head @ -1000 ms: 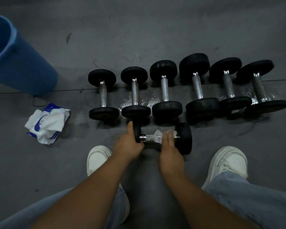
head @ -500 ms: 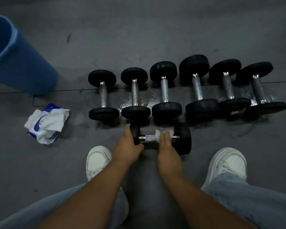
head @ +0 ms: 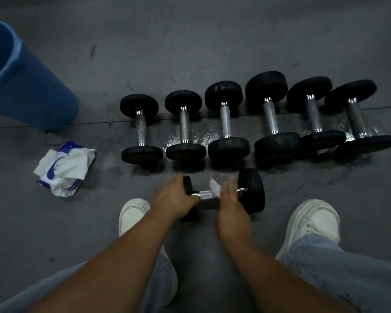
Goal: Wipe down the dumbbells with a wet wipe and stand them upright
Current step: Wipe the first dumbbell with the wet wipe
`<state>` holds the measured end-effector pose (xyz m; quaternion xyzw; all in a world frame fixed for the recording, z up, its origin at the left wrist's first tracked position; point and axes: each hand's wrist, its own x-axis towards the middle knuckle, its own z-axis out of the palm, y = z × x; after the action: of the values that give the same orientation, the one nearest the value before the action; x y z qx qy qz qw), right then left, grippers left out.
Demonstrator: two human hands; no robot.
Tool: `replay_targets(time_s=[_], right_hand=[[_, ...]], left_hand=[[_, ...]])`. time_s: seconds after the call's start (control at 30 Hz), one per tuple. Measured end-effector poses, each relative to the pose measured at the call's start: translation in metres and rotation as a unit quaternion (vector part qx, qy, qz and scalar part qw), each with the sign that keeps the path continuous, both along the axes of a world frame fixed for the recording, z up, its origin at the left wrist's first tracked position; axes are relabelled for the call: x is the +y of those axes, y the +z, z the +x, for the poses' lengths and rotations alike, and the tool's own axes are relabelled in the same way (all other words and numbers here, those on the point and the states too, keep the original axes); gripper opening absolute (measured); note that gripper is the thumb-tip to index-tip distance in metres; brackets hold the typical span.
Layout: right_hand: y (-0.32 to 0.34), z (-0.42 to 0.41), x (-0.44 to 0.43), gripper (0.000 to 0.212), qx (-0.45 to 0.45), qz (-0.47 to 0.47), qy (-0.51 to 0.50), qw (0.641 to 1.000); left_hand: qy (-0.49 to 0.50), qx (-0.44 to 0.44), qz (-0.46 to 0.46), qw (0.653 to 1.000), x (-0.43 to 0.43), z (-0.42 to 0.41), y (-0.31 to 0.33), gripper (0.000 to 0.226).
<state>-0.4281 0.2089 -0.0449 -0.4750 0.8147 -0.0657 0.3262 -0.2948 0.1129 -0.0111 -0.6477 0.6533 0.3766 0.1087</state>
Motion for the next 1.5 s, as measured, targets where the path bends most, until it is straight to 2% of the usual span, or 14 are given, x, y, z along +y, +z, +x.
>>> replay_targets(time_s=[0.1,0.23,0.37,0.47,0.6,0.87,1.03,1.1,1.2,1.3,1.33,1.4,1.47,1.5], right_hand=[[0.002,0.019,0.003,0.065,-0.081,-0.006,0.112,0.990],[-0.001,0.010,0.003,0.073,-0.020,0.018,-0.017,1.000],[0.005,0.015,0.009,0.061,-0.092,-0.012,0.127,0.988],[0.001,0.003,0.004,0.055,-0.037,-0.018,-0.019,0.999],[0.005,0.010,0.007,0.071,-0.088,0.001,0.127,0.988],[0.005,0.019,0.025,0.077,-0.063,0.014,0.068,0.996],[0.006,0.028,0.026,0.071,-0.086,-0.012,0.076,0.993],[0.002,0.012,0.015,0.056,-0.107,-0.043,0.053,0.992],[-0.001,0.003,0.014,0.048,-0.018,-0.070,0.046,0.996],[0.005,0.019,0.010,0.046,-0.133,-0.120,0.126,0.976],[0.003,0.020,0.006,0.046,-0.138,-0.159,0.109,0.972],[-0.001,0.015,-0.004,0.038,-0.127,-0.204,-0.018,0.971],[-0.001,0.011,-0.013,0.028,-0.146,-0.185,-0.163,0.958],[0.001,0.011,-0.018,0.025,-0.197,-0.162,-0.231,0.939]], left_hand=[[0.074,0.016,-0.022,0.997,0.026,-0.001,0.003,0.096],[0.090,0.074,-0.011,0.993,0.041,-0.001,-0.008,0.104],[0.078,0.089,-0.015,0.993,0.036,-0.001,-0.006,0.095],[0.062,0.062,-0.023,0.996,0.035,-0.002,-0.005,0.095],[0.097,0.089,-0.043,0.990,0.045,-0.001,-0.009,0.090],[0.033,0.069,-0.076,0.994,0.087,0.007,-0.010,0.101],[0.081,0.100,-0.045,0.991,0.049,0.009,-0.008,0.090],[0.089,0.088,-0.044,0.991,0.044,0.007,-0.006,0.088],[0.139,0.049,-0.065,0.987,0.047,0.001,-0.001,0.089],[0.097,0.027,-0.069,0.993,0.052,-0.001,-0.005,0.082],[0.088,0.029,-0.065,0.994,0.052,0.001,-0.007,0.079],[0.070,0.034,-0.061,0.995,0.050,0.003,-0.010,0.076],[0.058,0.030,-0.060,0.996,0.043,0.002,-0.010,0.074],[0.052,0.034,-0.059,0.996,0.039,0.001,-0.010,0.075]])
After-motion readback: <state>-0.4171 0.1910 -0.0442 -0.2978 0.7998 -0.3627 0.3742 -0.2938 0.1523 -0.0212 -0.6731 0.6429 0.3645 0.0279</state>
